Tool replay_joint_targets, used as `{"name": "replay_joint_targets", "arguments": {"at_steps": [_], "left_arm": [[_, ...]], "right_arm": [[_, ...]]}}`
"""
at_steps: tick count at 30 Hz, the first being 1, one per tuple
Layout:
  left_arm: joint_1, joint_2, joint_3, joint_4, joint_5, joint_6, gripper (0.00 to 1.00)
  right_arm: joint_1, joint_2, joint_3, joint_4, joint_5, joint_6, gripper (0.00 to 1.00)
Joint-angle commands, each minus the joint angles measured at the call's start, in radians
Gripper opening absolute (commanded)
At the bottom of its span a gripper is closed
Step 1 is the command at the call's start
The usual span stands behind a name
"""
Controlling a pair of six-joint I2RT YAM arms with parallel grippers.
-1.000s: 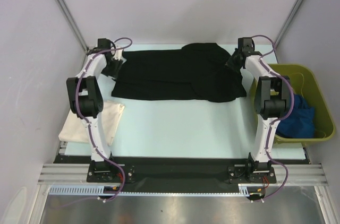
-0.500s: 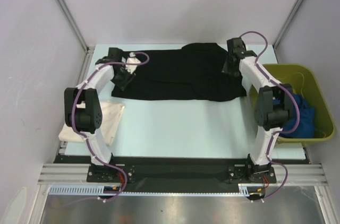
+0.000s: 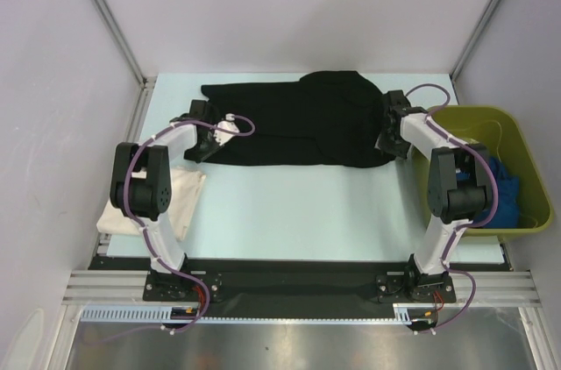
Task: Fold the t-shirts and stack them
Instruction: Fold the tshirt
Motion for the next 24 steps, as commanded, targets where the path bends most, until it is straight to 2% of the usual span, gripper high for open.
{"name": "replay_joint_targets", "arguments": {"at_steps": [1,2,3,4,6,9,10,13,17,22,24], "left_arm": [[-0.005,-0.01,-0.003,0.089,-0.015,-0.001,0.28],[-0.005,-0.01,-0.001,0.081,-0.009,-0.004,0.23],[-0.005,-0.013,-0.004,0.084,-0.007,-0.011,0.07],[-0.005,-0.016,-0.009,0.092,-0.015,-0.015,0.0],[-0.002,-0.027,-0.015,0.107,-0.018,-0.022,0.0],[0.022,-0.036,0.014,0.095,0.002,-0.053,0.0],[0.035,-0.044,0.025,0.09,0.008,-0.062,0.0],[0.081,-0.088,0.046,0.072,0.034,-0.062,0.0],[0.118,-0.137,-0.001,0.087,0.04,-0.019,0.0],[0.104,-0.135,-0.044,0.098,0.051,0.004,0.0],[0.087,-0.125,-0.038,0.069,0.079,0.028,0.25]], "right_arm": [[0.001,0.036,0.019,0.092,0.078,0.061,0.53],[-0.004,0.039,0.01,0.11,0.084,0.072,0.54],[-0.008,0.041,0.002,0.123,0.091,0.082,0.54],[-0.01,0.035,-0.009,0.144,0.095,0.102,0.54],[-0.019,0.03,-0.041,0.167,0.098,0.11,0.52],[-0.03,0.041,-0.061,0.175,0.085,0.112,0.36],[-0.031,0.043,-0.067,0.173,0.084,0.113,0.2],[-0.027,0.007,-0.098,0.175,0.078,0.115,0.0],[-0.016,-0.034,-0.113,0.15,0.073,0.1,0.0],[-0.001,-0.056,-0.116,0.12,0.044,0.09,0.0],[-0.001,-0.06,-0.121,0.118,0.042,0.09,0.0]]}}
